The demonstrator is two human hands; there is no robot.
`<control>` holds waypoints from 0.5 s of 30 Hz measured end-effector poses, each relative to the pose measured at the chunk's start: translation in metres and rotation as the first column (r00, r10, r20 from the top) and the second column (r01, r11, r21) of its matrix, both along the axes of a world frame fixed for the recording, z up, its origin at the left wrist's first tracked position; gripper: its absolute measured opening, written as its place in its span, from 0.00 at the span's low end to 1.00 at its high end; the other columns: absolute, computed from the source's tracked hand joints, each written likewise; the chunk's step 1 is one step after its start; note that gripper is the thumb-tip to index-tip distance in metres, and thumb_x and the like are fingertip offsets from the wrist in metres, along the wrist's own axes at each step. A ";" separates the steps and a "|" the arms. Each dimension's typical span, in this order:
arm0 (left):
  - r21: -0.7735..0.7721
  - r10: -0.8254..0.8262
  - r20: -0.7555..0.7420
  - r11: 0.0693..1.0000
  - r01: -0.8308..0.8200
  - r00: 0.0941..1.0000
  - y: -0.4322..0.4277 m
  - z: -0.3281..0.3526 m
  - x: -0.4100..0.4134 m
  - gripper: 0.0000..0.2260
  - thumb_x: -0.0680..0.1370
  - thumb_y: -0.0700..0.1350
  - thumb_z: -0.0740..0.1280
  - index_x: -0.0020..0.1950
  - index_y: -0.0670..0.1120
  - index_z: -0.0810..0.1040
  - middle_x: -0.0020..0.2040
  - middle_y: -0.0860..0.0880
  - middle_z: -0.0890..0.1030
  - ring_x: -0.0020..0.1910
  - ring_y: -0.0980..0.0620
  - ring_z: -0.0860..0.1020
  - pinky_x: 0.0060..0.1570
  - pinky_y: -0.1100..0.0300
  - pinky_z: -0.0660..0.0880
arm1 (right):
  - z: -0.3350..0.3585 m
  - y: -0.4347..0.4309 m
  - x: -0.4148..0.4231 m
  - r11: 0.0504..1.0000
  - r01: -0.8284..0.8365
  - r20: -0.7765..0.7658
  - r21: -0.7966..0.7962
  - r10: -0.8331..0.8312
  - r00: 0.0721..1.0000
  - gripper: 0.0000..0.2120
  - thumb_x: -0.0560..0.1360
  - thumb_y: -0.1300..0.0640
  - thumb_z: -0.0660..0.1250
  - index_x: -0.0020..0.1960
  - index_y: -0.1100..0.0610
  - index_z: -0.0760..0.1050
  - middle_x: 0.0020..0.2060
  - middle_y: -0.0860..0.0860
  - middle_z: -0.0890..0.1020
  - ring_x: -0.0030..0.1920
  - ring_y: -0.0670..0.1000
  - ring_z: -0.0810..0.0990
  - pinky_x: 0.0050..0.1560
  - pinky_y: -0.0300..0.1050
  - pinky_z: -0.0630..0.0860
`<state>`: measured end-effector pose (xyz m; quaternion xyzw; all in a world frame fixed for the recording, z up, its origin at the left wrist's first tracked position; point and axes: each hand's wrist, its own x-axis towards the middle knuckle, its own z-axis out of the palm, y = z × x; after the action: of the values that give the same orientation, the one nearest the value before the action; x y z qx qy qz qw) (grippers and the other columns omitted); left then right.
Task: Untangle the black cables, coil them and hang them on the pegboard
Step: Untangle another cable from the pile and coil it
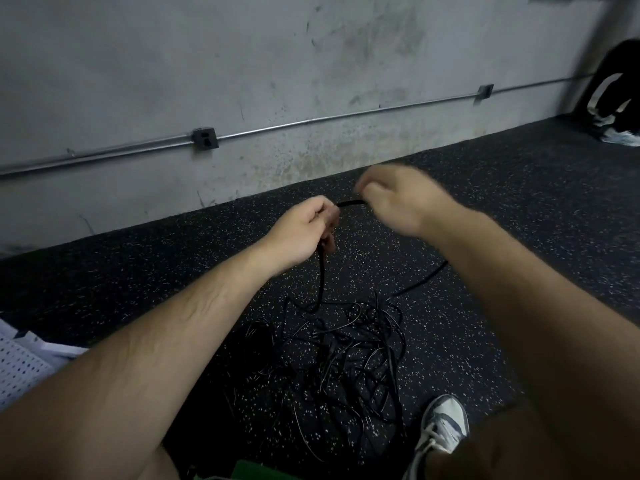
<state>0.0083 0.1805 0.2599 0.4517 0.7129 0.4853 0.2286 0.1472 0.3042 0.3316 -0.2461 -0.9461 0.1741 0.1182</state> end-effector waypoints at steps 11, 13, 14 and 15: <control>-0.188 -0.054 -0.122 0.982 0.030 0.991 -0.017 -0.017 -0.026 0.12 0.86 0.47 0.59 0.44 0.47 0.74 0.33 0.53 0.72 0.34 0.52 0.70 0.39 0.51 0.68 | -0.003 0.002 -0.006 0.987 0.088 0.077 0.136 -0.099 0.992 0.25 0.77 0.62 0.62 0.74 0.55 0.65 0.66 0.58 0.74 0.64 0.61 0.74 0.64 0.58 0.73; -0.079 -0.050 -0.105 0.996 0.041 0.993 -0.012 -0.009 -0.021 0.13 0.86 0.46 0.59 0.42 0.49 0.73 0.31 0.56 0.70 0.32 0.54 0.67 0.38 0.54 0.65 | -0.017 -0.008 -0.015 0.975 -0.119 0.214 0.189 0.077 0.974 0.28 0.76 0.57 0.65 0.75 0.48 0.65 0.70 0.53 0.73 0.73 0.58 0.67 0.78 0.61 0.53; -0.048 -0.043 -0.123 0.998 0.038 0.991 -0.011 -0.005 -0.021 0.13 0.86 0.46 0.60 0.41 0.49 0.73 0.30 0.57 0.70 0.31 0.55 0.67 0.38 0.55 0.65 | -0.022 -0.012 -0.020 0.962 -0.194 0.226 0.190 0.150 0.963 0.21 0.78 0.52 0.66 0.70 0.47 0.70 0.63 0.50 0.78 0.70 0.55 0.70 0.79 0.59 0.50; -0.028 -0.038 -0.144 0.999 0.035 0.989 -0.011 -0.003 -0.021 0.13 0.86 0.47 0.60 0.42 0.49 0.74 0.29 0.58 0.70 0.31 0.57 0.68 0.37 0.56 0.65 | -0.026 -0.013 -0.024 0.958 -0.232 0.221 0.171 0.192 0.956 0.13 0.80 0.48 0.66 0.63 0.49 0.74 0.53 0.48 0.81 0.63 0.53 0.75 0.78 0.57 0.55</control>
<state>-0.0131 0.1692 0.2573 0.4955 0.7253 0.4380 0.1911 0.1235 0.2916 0.3058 -0.1465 -0.9867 0.0660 0.0256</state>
